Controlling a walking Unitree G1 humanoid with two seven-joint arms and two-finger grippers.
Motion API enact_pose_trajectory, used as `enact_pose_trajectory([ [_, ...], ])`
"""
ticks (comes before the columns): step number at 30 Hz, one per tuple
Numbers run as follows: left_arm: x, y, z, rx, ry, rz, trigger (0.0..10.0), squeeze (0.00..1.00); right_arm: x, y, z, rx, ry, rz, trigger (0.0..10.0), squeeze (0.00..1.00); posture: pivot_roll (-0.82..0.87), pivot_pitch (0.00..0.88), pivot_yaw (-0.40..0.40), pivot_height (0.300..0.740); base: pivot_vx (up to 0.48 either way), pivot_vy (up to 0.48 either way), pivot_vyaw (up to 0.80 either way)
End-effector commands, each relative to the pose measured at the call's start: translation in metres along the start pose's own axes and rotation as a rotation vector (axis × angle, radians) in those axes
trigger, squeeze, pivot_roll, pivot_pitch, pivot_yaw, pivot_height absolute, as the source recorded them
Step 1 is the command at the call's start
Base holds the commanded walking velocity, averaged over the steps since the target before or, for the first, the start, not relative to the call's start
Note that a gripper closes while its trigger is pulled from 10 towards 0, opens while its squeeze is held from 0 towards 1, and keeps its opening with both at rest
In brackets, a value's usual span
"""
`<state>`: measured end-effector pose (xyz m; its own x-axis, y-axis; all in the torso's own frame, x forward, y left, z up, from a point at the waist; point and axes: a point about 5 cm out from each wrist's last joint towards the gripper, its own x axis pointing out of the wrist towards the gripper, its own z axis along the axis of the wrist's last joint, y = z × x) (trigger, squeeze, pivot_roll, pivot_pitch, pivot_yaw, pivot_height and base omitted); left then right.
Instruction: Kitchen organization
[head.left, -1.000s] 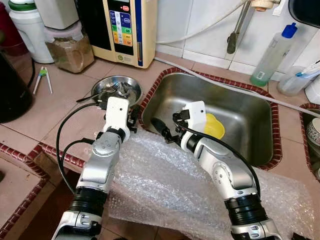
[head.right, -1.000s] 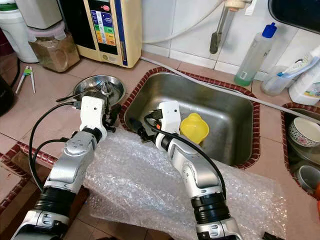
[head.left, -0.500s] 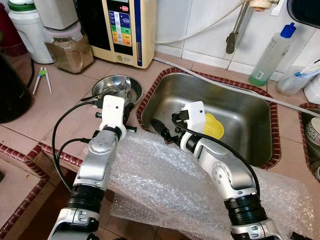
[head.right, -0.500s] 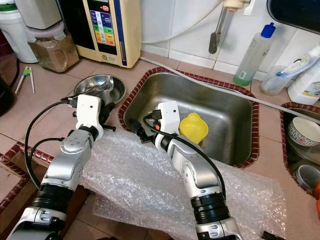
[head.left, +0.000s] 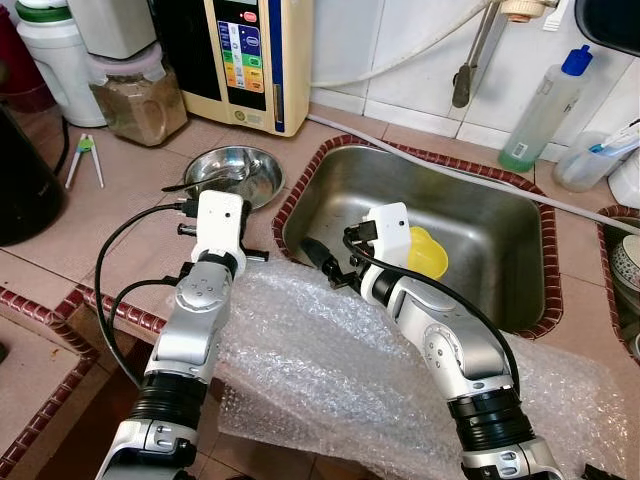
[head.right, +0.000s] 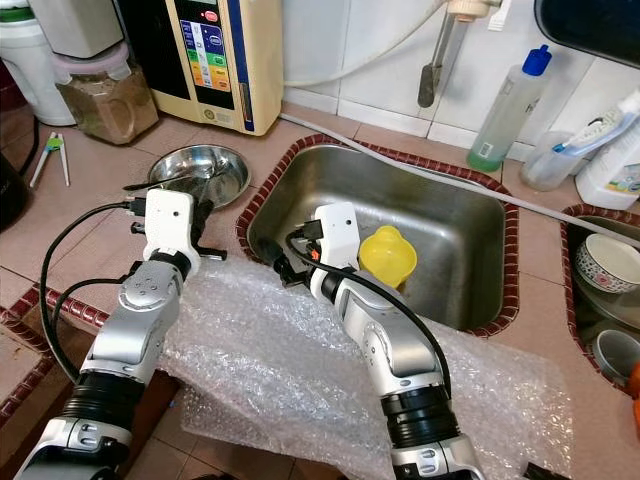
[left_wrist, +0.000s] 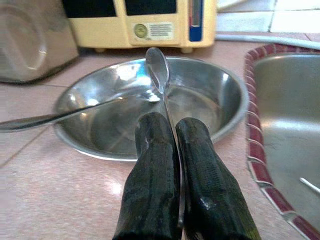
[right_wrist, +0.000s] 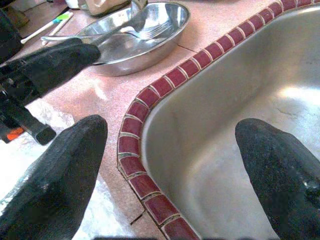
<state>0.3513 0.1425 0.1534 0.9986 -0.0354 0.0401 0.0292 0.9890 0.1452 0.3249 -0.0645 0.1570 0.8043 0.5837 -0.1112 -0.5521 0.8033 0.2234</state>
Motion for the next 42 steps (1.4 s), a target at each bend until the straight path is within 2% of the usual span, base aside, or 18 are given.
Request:
enact_pose_trajectory([
  [1, -0.001, 0.006, 0.006, 0.016, -0.045, 0.037, 0.0, 0.00, 0.001, 0.000, 0.001, -0.005, 0.002, 0.004, 10.0, 0.00, 0.02, 0.105, -0.034, 0.740, 0.000, 0.000, 0.00],
  [5, -0.002, 0.004, 0.010, 0.023, -0.083, 0.040, 0.0, 0.00, 0.001, -0.001, 0.001, -0.007, 0.002, -0.001, 10.0, 0.00, 0.02, 0.103, -0.033, 0.740, 0.000, 0.000, 0.00],
  [10, -0.005, -0.006, 0.020, 0.042, -0.172, -0.018, 0.0, 0.00, 0.002, -0.004, 0.006, -0.009, -0.036, -0.036, 10.0, 0.00, 0.02, 0.104, -0.035, 0.740, 0.000, 0.000, 0.00],
  [11, -0.007, -0.010, 0.024, 0.063, -0.205, -0.044, 0.0, 0.00, 0.001, -0.006, 0.012, -0.013, -0.067, -0.055, 10.0, 0.00, 0.02, 0.103, -0.039, 0.740, 0.000, 0.000, 0.00],
  [12, -0.010, -0.022, 0.036, 0.125, -0.309, -0.119, 0.0, 0.00, -0.001, -0.011, 0.025, -0.017, -0.136, -0.102, 10.0, 0.00, 0.02, 0.103, -0.042, 0.740, 0.000, 0.000, 0.00],
  [14, -0.013, -0.027, 0.041, 0.143, -0.349, -0.152, 0.0, 0.00, -0.003, -0.016, 0.033, -0.013, -0.171, -0.133, 10.0, 0.00, 0.02, 0.103, -0.041, 0.740, 0.000, 0.000, 0.00],
  [17, -0.016, -0.037, 0.040, 0.113, -0.352, -0.203, 0.0, 0.00, -0.007, -0.028, 0.044, -0.012, -0.240, -0.206, 10.0, 0.00, 0.01, 0.101, -0.039, 0.740, 0.000, 0.000, 0.00],
  [18, -0.019, -0.046, 0.038, 0.101, -0.362, -0.272, 0.0, 0.00, -0.010, -0.035, 0.052, 0.030, -0.289, -0.243, 10.0, 0.00, 0.01, 0.099, -0.039, 0.740, 0.000, 0.000, 0.00],
  [20, -0.021, -0.051, 0.039, 0.124, -0.380, -0.309, 0.0, 0.00, -0.012, -0.039, 0.060, 0.062, -0.338, -0.270, 10.0, 0.00, 0.01, 0.099, -0.038, 0.740, 0.000, 0.000, 0.00],
  [21, -0.023, -0.057, 0.041, 0.119, -0.405, -0.354, 0.0, 0.00, -0.015, -0.043, 0.066, 0.108, -0.374, -0.292, 10.0, 0.00, 0.01, 0.097, -0.037, 0.740, 0.000, 0.000, 0.00],
  [22, -0.024, -0.059, 0.042, 0.112, -0.411, -0.369, 0.0, 0.00, -0.015, -0.044, 0.067, 0.123, -0.381, -0.296, 10.0, 0.00, 0.01, 0.097, -0.037, 0.740, 0.000, 0.000, 0.00],
  [24, -0.027, -0.066, 0.042, 0.120, -0.423, -0.425, 0.0, 0.00, -0.015, -0.047, 0.067, 0.209, -0.395, -0.297, 10.0, 0.00, 0.01, 0.097, -0.037, 0.740, 0.000, 0.000, 0.00],
  [27, -0.030, -0.072, 0.040, 0.115, -0.424, -0.470, 0.0, 0.00, -0.014, -0.047, 0.067, 0.267, -0.401, -0.285, 10.0, 0.00, 0.01, 0.097, -0.037, 0.740, 0.000, 0.000, 0.00],
  [29, -0.037, -0.081, 0.040, 0.130, -0.445, -0.555, 0.0, 0.00, -0.012, -0.045, 0.068, 0.335, -0.407, -0.246, 10.0, 0.00, 0.01, 0.099, -0.040, 0.740, 0.000, 0.000, 0.00],
  [31, -0.040, -0.085, 0.040, 0.154, -0.464, -0.590, 0.0, 0.00, -0.011, -0.043, 0.068, 0.351, -0.407, -0.234, 10.0, 0.00, 0.01, 0.099, -0.041, 0.740, 0.000, 0.000, 0.00],
  [37, -0.039, -0.085, 0.039, 0.143, -0.460, -0.592, 0.0, 0.00, -0.009, -0.039, 0.072, 0.422, -0.420, -0.190, 10.0, 0.00, 0.01, 0.104, -0.042, 0.740, 0.000, 0.000, 0.00],
  [42, -0.041, -0.086, 0.039, 0.139, -0.466, -0.607, 0.0, 0.00, -0.006, -0.036, 0.068, 0.430, -0.385, -0.171, 10.0, 0.00, 0.01, 0.106, -0.042, 0.740, 0.000, 0.000, 0.00],
])
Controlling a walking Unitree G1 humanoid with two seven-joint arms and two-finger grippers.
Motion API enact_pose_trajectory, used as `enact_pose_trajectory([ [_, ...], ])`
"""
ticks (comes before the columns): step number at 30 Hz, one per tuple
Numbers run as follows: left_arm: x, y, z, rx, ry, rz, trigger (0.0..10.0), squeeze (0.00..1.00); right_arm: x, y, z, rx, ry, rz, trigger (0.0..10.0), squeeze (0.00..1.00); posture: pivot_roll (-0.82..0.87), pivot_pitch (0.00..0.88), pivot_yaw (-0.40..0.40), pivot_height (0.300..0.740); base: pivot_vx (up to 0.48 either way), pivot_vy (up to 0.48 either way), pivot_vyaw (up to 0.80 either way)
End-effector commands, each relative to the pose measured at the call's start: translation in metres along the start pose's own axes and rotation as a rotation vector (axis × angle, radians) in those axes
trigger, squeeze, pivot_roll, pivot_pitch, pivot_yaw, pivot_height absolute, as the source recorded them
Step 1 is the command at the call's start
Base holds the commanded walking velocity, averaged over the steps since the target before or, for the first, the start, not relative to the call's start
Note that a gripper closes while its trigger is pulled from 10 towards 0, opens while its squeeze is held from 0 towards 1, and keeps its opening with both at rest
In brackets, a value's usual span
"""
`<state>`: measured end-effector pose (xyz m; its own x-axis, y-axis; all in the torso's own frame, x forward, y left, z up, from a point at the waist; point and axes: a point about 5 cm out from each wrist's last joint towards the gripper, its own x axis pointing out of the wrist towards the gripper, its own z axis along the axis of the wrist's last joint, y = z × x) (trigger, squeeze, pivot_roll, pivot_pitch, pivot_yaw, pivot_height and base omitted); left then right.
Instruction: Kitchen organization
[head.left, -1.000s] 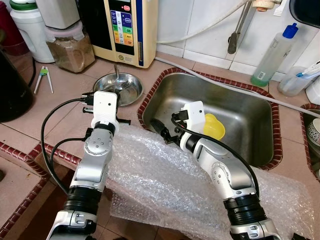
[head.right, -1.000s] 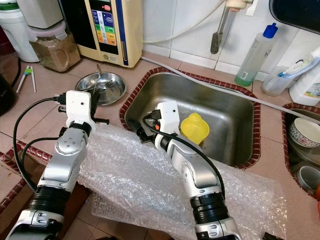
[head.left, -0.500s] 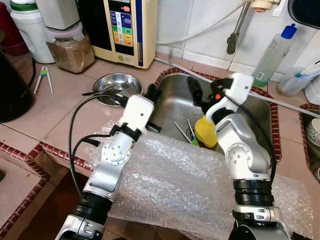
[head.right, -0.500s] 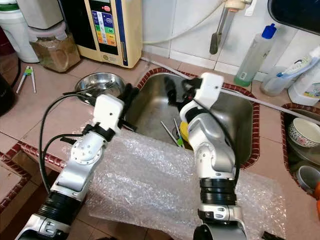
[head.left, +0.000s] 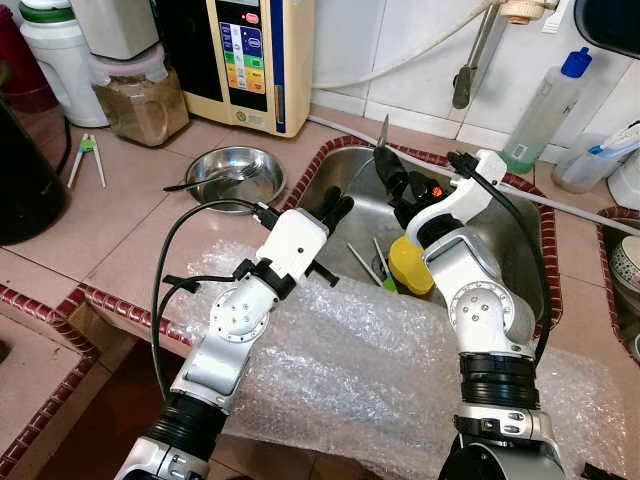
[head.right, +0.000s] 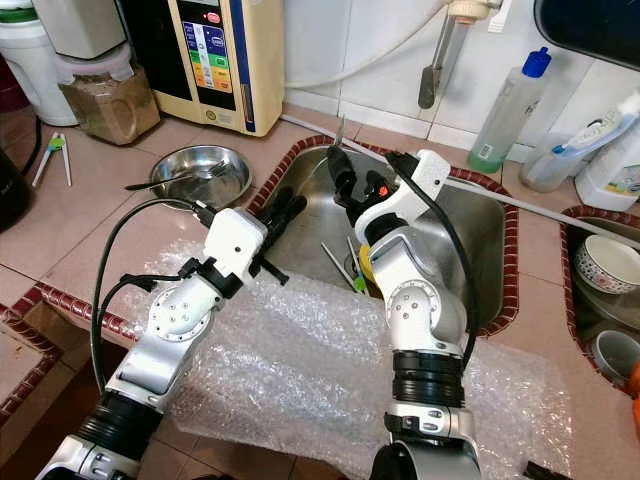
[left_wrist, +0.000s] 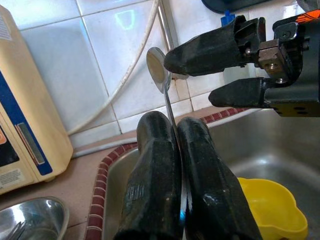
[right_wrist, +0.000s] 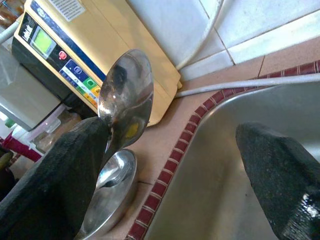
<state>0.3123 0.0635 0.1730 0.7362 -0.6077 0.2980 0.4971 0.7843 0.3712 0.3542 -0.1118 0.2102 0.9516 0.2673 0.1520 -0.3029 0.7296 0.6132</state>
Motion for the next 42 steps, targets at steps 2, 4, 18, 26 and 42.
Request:
enact_pose_trajectory([
  [2, 0.003, -0.011, 0.009, 0.010, -0.054, -0.061, 0.0, 0.00, 0.004, 0.012, -0.005, 0.005, 0.043, 0.056, 10.0, 0.00, 0.01, 0.106, -0.042, 0.740, 0.000, 0.000, 0.00],
  [4, 0.003, -0.010, 0.009, 0.011, -0.052, -0.056, 0.0, 0.00, 0.004, 0.015, -0.007, 0.006, 0.049, 0.070, 10.0, 0.00, 0.01, 0.106, -0.042, 0.740, 0.000, 0.000, 0.00],
  [18, 0.004, 0.010, 0.005, 0.031, -0.020, 0.094, 0.0, 0.00, 0.000, 0.008, 0.006, -0.071, -0.038, 0.057, 10.0, 0.00, 0.01, 0.104, -0.037, 0.740, 0.000, 0.000, 0.00],
  [26, 0.005, 0.001, 0.006, 0.020, -0.030, 0.044, 0.0, 0.00, 0.003, 0.018, -0.001, -0.034, -0.024, 0.110, 10.0, 0.00, 0.01, 0.104, -0.034, 0.740, 0.000, 0.000, 0.00],
  [42, 0.004, -0.008, 0.009, 0.015, -0.049, -0.020, 0.0, 0.00, 0.016, 0.014, -0.002, -0.002, 0.043, 0.108, 0.0, 0.00, 0.02, 0.112, -0.040, 0.740, 0.000, 0.000, 0.00],
])
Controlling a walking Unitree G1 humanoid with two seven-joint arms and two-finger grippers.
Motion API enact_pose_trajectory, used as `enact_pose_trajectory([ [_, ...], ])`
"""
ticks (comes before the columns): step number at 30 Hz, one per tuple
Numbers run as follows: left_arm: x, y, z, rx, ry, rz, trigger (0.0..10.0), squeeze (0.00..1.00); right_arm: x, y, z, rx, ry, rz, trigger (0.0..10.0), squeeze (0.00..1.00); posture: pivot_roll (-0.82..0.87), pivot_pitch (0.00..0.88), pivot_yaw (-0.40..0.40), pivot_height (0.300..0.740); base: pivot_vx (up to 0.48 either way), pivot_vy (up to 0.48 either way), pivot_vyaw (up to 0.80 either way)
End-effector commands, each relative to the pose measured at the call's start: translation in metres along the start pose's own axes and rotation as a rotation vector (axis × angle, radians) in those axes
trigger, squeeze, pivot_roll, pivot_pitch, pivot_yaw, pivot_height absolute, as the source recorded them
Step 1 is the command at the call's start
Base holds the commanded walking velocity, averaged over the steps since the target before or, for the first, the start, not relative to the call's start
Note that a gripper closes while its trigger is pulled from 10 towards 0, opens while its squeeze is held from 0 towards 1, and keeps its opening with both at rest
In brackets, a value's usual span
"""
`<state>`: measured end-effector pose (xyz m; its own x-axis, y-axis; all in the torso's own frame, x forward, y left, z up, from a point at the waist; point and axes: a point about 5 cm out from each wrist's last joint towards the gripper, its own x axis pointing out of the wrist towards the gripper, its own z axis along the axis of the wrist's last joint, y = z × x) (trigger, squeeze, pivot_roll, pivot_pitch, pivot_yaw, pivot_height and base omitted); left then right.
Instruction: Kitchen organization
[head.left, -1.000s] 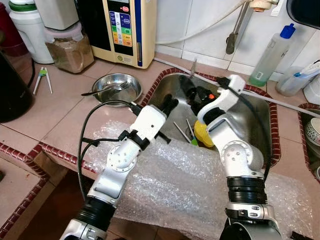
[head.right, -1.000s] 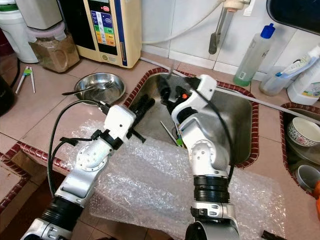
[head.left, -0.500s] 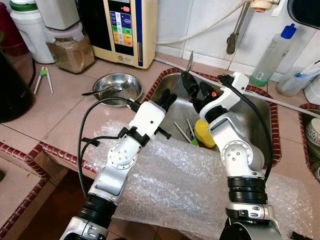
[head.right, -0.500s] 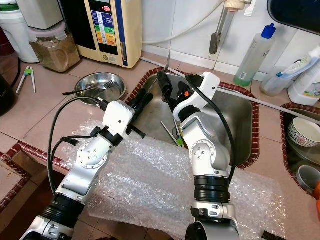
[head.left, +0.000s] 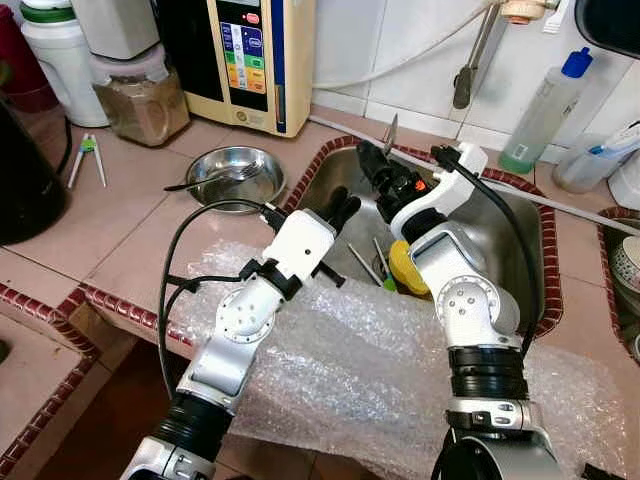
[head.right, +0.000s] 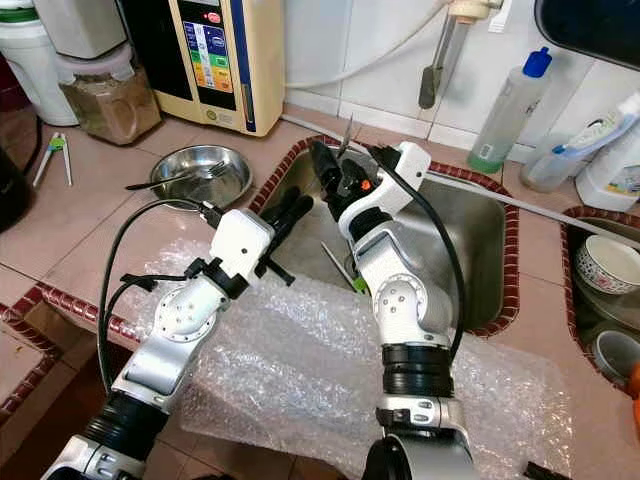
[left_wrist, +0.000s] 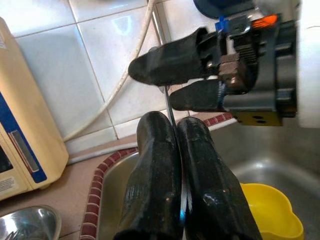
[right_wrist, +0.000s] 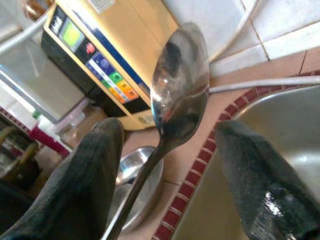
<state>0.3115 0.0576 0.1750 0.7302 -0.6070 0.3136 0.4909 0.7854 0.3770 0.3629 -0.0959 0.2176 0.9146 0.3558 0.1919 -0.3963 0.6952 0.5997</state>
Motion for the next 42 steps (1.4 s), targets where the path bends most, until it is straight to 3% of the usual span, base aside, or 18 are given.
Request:
enact_pose_trajectory([
  [1, 0.001, -0.005, 0.006, 0.013, -0.037, -0.030, 0.0, 0.00, 0.005, -0.004, 0.002, -0.040, 0.042, -0.020, 0.0, 0.00, 0.02, 0.111, -0.043, 0.740, 0.000, 0.000, 0.00],
  [8, 0.001, -0.006, 0.007, 0.015, -0.037, -0.027, 0.0, 0.00, 0.009, -0.019, 0.001, -0.024, 0.112, -0.177, 0.0, 0.00, 0.02, 0.113, -0.044, 0.740, 0.000, 0.000, 0.00],
  [33, 0.001, -0.007, 0.004, 0.035, -0.026, -0.036, 0.0, 0.00, 0.013, -0.026, 0.013, -0.022, 0.098, -0.224, 0.0, 0.00, 0.02, 0.102, -0.045, 0.740, 0.000, 0.000, 0.00],
  [34, 0.001, -0.007, 0.004, 0.041, -0.024, -0.036, 1.5, 0.00, 0.013, -0.027, 0.012, -0.021, 0.098, -0.227, 0.0, 0.00, 0.03, 0.102, -0.045, 0.740, 0.000, 0.000, 0.00],
  [35, 0.001, -0.006, 0.004, 0.047, -0.023, -0.037, 1.5, 0.00, 0.013, -0.027, 0.011, -0.020, 0.099, -0.230, 0.0, 0.00, 0.03, 0.102, -0.045, 0.740, 0.000, 0.000, 0.00],
  [36, 0.001, -0.006, 0.003, 0.053, -0.016, -0.039, 5.2, 0.00, 0.013, -0.027, 0.011, -0.017, 0.099, -0.232, 0.0, 0.00, 0.03, 0.101, -0.045, 0.740, 0.000, 0.000, 0.00],
  [37, 0.001, -0.006, 0.003, 0.055, -0.015, -0.039, 5.2, 0.00, 0.013, -0.027, 0.011, -0.016, 0.099, -0.233, 0.0, 0.00, 0.03, 0.101, -0.045, 0.740, 0.000, 0.000, 0.00],
  [38, 0.001, -0.006, 0.002, 0.054, -0.008, -0.043, 10.0, 0.00, 0.014, -0.027, 0.010, -0.015, 0.098, -0.233, 0.0, 0.00, 0.03, 0.101, -0.044, 0.740, 0.000, 0.000, 0.00],
  [40, 0.000, -0.006, 0.001, 0.045, -0.001, -0.044, 10.0, 0.00, 0.014, -0.026, 0.010, -0.014, 0.098, -0.233, 0.0, 0.00, 0.03, 0.100, -0.043, 0.740, 0.000, 0.000, 0.00],
  [41, 0.000, -0.005, 0.000, 0.031, 0.005, -0.043, 10.0, 1.00, 0.014, -0.026, 0.010, -0.013, 0.098, -0.233, 0.0, 0.00, 0.03, 0.099, -0.041, 0.740, 0.000, 0.000, 0.00],
  [42, 0.001, -0.004, -0.001, 0.027, 0.008, -0.043, 10.0, 1.00, 0.014, -0.026, 0.010, -0.013, 0.098, -0.233, 0.0, 0.00, 0.03, 0.099, -0.041, 0.740, 0.000, 0.000, 0.00],
])
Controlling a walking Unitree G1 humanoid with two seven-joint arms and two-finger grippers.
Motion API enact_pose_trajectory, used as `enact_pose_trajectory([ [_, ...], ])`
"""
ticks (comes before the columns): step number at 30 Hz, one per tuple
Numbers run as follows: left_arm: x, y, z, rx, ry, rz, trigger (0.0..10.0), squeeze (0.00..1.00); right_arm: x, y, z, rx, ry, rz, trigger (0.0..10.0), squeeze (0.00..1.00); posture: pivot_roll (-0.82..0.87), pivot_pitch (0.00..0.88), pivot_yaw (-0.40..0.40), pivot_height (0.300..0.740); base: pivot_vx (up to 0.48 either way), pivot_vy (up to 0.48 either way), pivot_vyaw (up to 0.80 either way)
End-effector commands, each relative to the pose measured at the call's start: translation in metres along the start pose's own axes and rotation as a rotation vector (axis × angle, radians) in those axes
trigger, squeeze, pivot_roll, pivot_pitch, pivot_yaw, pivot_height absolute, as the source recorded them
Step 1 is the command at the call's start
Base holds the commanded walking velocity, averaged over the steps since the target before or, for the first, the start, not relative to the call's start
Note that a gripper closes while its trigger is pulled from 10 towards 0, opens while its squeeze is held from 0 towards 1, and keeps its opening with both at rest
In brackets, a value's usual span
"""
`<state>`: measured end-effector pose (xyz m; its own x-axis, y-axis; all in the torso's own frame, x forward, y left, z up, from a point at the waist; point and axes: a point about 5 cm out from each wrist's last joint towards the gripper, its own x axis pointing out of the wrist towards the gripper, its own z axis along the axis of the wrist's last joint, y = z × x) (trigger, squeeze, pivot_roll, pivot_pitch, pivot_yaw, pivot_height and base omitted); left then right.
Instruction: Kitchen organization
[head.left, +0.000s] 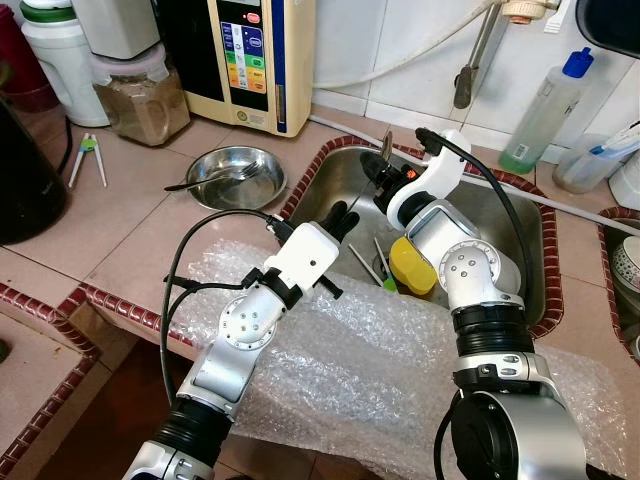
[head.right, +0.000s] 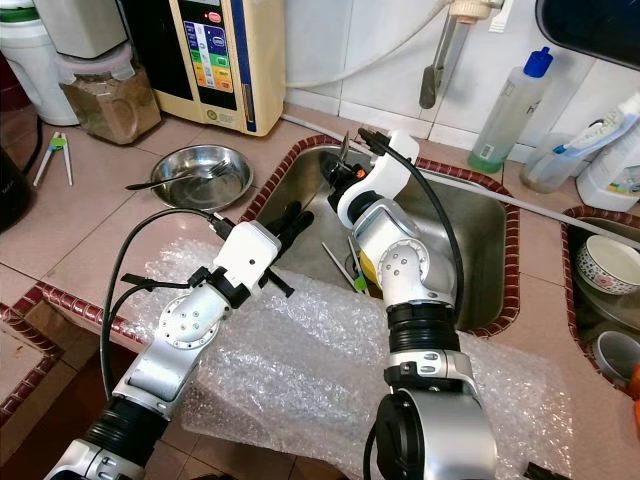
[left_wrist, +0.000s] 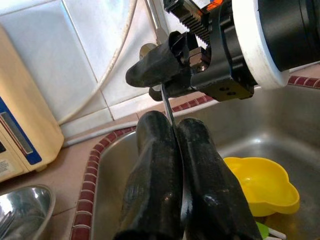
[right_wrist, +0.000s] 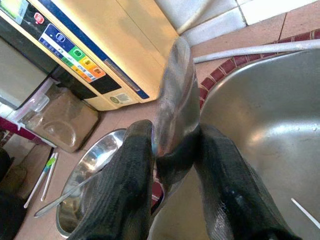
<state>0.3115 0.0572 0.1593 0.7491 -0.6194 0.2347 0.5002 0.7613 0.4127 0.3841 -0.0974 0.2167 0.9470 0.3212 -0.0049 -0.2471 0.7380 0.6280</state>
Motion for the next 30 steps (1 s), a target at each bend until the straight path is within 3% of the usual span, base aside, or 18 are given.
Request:
enact_pose_trajectory([
  [1, 0.004, 0.003, 0.013, -0.004, -0.067, -0.012, 10.0, 1.00, -0.003, -0.016, 0.008, -0.022, -0.033, -0.077, 0.0, 0.00, 0.03, 0.099, -0.041, 0.740, 0.000, 0.000, 0.00],
  [8, 0.009, 0.007, 0.013, 0.038, -0.068, -0.031, 10.0, 1.00, -0.002, -0.022, 0.011, -0.016, -0.052, -0.106, 0.0, 0.00, 0.03, 0.090, -0.031, 0.740, 0.000, 0.000, 0.00],
  [15, 0.005, 0.010, 0.005, -0.032, -0.017, -0.071, 10.0, 1.00, -0.003, -0.036, 0.020, -0.026, -0.092, -0.173, 0.0, 0.00, 0.04, 0.090, -0.027, 0.740, 0.000, 0.000, 0.00],
  [23, -0.007, 0.018, -0.013, -0.133, 0.096, -0.107, 10.0, 1.00, -0.006, -0.064, 0.032, -0.200, -0.096, -0.229, 0.0, 0.00, 0.04, 0.088, -0.021, 0.740, 0.000, 0.000, 0.00],
  [25, -0.011, 0.020, -0.022, -0.152, 0.177, -0.143, 10.0, 1.00, -0.010, -0.078, 0.033, -0.256, -0.077, -0.262, 0.0, 0.00, 0.04, 0.089, -0.018, 0.740, 0.000, 0.000, 0.00],
  [27, -0.012, 0.023, -0.025, -0.202, 0.200, -0.121, 10.0, 1.00, -0.012, -0.085, 0.034, -0.280, -0.065, -0.283, 0.0, 0.00, 0.04, 0.087, -0.017, 0.740, 0.000, 0.000, 0.00],
  [30, -0.013, 0.030, -0.028, -0.209, 0.215, -0.105, 10.0, 1.00, -0.017, -0.096, 0.032, -0.323, -0.037, -0.297, 0.0, 0.00, 0.03, 0.088, -0.018, 0.740, 0.000, 0.000, 0.00],
])
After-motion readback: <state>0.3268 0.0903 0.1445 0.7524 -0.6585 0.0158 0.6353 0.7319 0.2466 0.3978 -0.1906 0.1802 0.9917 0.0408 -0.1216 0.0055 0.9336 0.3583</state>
